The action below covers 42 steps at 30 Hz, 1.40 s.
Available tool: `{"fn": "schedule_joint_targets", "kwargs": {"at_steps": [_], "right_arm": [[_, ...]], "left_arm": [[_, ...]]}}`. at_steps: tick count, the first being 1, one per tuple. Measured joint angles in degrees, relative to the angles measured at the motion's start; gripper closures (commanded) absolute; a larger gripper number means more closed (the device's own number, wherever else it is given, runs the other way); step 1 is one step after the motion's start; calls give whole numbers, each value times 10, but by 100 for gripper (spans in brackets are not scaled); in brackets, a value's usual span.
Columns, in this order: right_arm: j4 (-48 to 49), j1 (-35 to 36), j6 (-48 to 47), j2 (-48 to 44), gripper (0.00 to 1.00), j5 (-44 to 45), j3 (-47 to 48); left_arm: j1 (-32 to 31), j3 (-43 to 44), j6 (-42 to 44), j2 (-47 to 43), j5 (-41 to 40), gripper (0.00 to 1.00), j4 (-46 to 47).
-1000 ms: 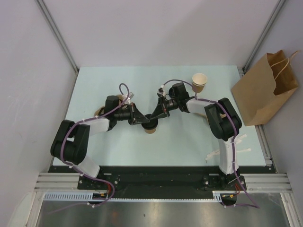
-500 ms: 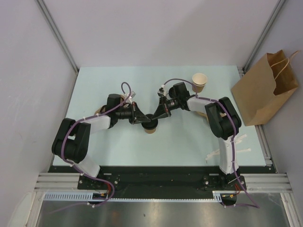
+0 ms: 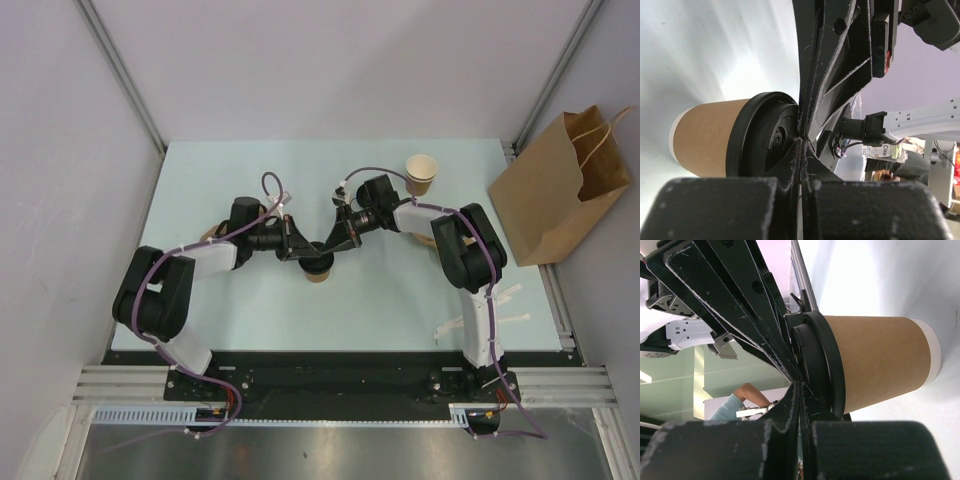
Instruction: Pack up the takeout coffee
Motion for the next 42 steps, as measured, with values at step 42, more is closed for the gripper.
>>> {"fn": "schedule_joint_targets", "kwargs": {"at_steps": [42], "right_arm": [[-1,36,7,-39,100,68,2]], "left_arm": [[-47,-66,31,-118,7,100,36]]}}
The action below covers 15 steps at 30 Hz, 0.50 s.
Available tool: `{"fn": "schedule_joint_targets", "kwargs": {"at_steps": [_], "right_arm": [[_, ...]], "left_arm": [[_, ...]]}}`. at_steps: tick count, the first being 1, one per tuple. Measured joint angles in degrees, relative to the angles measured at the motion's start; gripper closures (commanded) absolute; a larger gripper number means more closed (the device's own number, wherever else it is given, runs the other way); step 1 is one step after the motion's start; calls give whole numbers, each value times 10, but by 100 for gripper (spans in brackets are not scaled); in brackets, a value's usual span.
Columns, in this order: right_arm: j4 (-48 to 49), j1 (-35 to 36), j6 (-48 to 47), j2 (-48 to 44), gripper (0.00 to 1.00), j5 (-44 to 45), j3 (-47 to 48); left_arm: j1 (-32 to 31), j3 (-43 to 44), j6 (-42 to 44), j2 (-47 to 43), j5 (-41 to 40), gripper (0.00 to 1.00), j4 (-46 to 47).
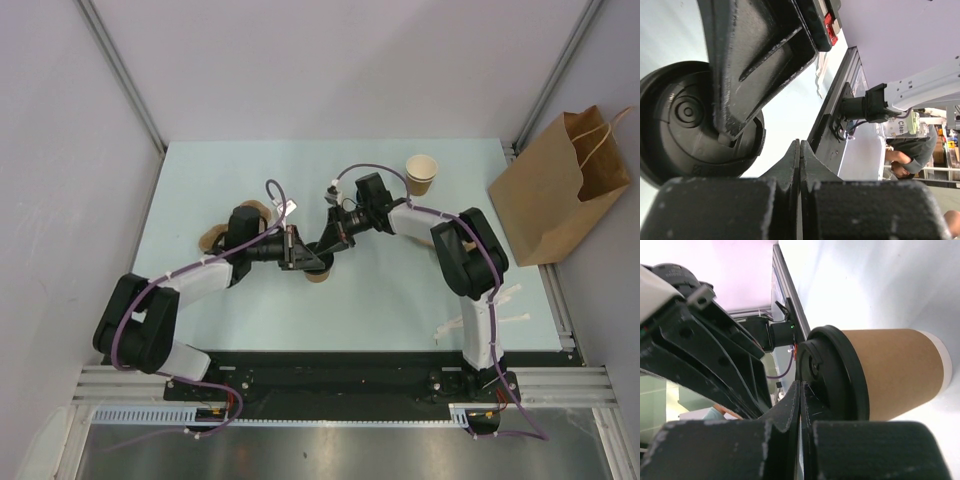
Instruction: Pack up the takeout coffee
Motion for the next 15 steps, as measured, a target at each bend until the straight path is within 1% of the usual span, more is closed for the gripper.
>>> {"fn": "schedule_joint_targets", "kwargs": {"at_steps": [4,7,11,15], "right_arm": [[10,2,6,5,100,5,0],[7,2,6,15,100,-7,5],[-3,1,3,27,100,-22,16],[-9,-3,3,34,100,-32,22]], "left_arm": [[-10,3,3,14,-9,100,0],[-11,7,3,44,-22,100,0],[-14,12,-6,70,-10,100,11],[-10,14,-23,98,23,100,40]]}}
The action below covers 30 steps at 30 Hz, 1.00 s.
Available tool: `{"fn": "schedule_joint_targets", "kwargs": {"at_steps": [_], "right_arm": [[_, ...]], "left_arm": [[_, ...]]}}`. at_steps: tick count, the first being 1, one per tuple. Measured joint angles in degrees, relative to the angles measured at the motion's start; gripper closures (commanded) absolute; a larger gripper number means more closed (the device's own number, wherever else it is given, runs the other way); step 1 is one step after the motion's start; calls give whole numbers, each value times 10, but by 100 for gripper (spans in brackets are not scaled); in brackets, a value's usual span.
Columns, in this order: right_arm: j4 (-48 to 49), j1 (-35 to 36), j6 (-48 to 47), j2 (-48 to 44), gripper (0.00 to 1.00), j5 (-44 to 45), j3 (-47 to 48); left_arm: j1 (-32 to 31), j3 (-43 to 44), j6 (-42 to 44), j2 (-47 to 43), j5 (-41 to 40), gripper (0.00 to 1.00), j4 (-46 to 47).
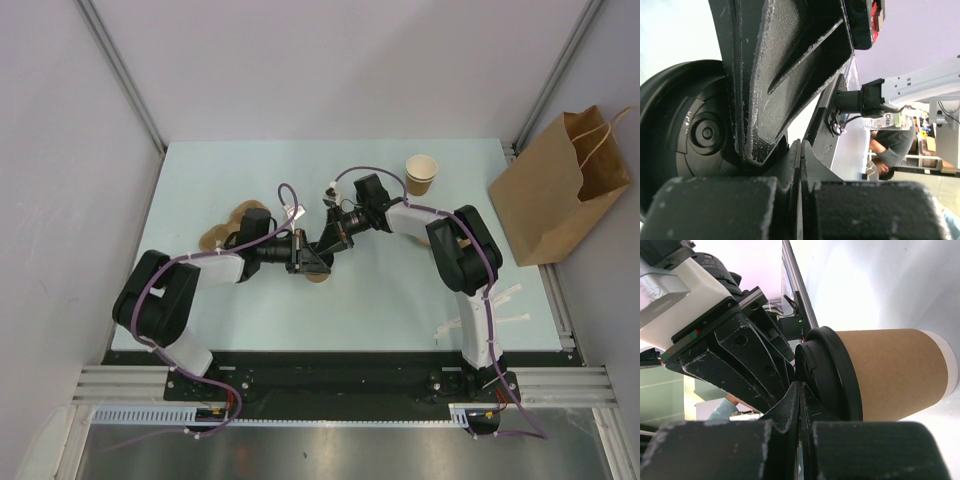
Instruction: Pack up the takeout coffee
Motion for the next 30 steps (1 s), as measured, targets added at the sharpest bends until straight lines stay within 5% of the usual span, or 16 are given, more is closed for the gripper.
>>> {"fn": "schedule_joint_targets", "kwargs": {"at_steps": [9,19,24,30], "right_arm": [[-5,-1,-2,2,100,-3,3],[9,3,5,-3,100,10,10],[6,2,5,-7,80,25,56],[-17,-21,-19,-66,47,35,94]], "left_arm": [[5,-10,0,2,18,99,28],[0,18,53,-172,-37,49,-114],[5,120,146,-242,-65,1,-243],[15,241,295,-243,-131,0,-436]]}}
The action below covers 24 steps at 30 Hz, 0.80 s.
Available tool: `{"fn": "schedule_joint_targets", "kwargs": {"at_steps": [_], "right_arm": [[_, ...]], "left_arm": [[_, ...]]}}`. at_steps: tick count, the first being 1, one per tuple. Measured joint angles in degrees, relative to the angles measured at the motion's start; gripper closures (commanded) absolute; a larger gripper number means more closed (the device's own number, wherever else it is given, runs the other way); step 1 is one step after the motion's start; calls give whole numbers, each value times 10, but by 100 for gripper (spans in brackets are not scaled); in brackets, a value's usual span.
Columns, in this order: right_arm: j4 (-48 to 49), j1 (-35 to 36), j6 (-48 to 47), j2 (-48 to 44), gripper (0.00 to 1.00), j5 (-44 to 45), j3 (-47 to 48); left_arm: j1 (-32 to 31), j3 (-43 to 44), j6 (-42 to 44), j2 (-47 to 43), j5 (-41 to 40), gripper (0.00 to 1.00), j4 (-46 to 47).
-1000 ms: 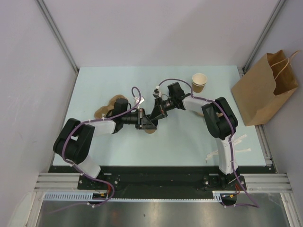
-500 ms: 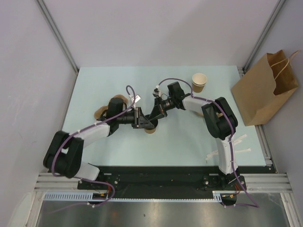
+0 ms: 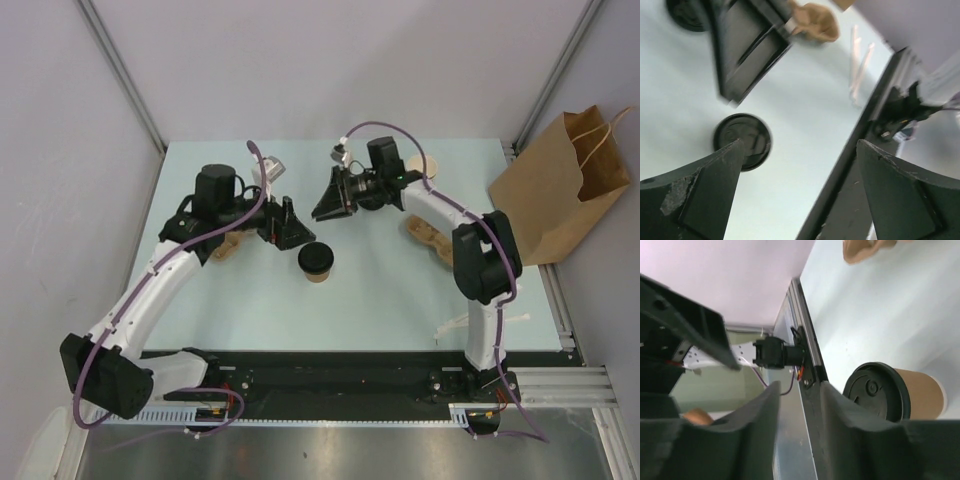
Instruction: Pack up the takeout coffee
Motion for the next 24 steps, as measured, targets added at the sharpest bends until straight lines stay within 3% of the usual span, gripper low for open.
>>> {"fn": "schedule_joint_targets", "kwargs": {"at_steps": [6,8,13,24], "right_arm": [[-87,-56,-78,-62,13,37,3],[-121,-77,-108,-77,8,57,1],[-210,-118,-187,-117,3,105,-16],[-329,-144,-297,-158,1,180,-46]], "left_arm": [[-7,92,131,49,-68,1,-134],[-18,111,162,75,-100,0,-160],[-70,123,221,141,-184,0,-189],[-130,136,262,249,-259,1,-186]]}}
